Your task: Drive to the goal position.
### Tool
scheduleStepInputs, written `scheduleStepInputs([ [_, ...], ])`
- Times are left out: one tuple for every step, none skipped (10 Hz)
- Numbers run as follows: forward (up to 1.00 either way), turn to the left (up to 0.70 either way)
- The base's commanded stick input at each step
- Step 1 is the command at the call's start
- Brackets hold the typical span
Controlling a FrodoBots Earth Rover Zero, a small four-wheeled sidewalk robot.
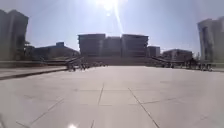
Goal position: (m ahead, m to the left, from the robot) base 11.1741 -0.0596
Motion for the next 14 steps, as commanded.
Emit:
scheduleStepInputs([
  [1.00, 0.00],
  [1.00, 0.00],
  [1.00, 0.00],
  [1.00, 0.00],
  [1.00, 0.00],
  [1.00, 0.00],
  [1.00, 0.00],
  [1.00, 0.00],
  [1.00, 0.00],
  [1.00, 0.00],
  [1.00, 0.00],
  [1.00, 0.00],
  [1.00, 0.00],
  [1.00, 0.00],
])
